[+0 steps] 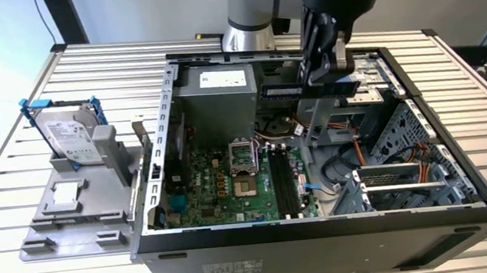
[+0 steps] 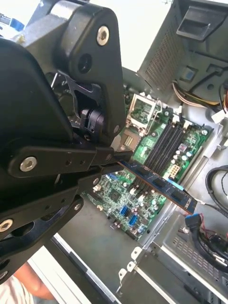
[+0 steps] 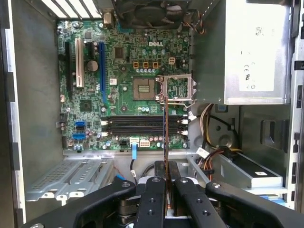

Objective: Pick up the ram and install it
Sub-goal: 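Insert the ram into the slot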

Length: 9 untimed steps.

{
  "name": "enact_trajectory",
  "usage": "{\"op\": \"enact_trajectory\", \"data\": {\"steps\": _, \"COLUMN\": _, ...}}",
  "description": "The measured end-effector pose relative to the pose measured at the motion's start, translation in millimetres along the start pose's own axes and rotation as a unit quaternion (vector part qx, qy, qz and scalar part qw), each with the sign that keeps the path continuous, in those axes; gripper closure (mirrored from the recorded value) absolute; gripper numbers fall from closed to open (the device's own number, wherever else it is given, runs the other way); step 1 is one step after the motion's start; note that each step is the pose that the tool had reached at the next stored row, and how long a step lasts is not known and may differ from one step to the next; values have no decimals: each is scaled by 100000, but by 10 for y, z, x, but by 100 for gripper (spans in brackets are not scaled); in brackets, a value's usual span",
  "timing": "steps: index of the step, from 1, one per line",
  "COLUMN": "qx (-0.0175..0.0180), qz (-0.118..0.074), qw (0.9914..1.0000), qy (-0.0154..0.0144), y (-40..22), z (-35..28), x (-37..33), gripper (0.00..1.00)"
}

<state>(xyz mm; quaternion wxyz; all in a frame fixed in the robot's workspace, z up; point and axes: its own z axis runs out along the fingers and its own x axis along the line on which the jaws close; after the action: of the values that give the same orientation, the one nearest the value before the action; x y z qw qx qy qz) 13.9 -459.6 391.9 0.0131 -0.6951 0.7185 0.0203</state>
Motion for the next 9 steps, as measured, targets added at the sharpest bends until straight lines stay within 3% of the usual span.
{"op": "enact_trajectory", "data": {"steps": 9, "qx": 56, "qz": 1212, "qw": 99993, "qy": -10, "y": 0, "z": 44, "x": 2, "gripper": 100}}
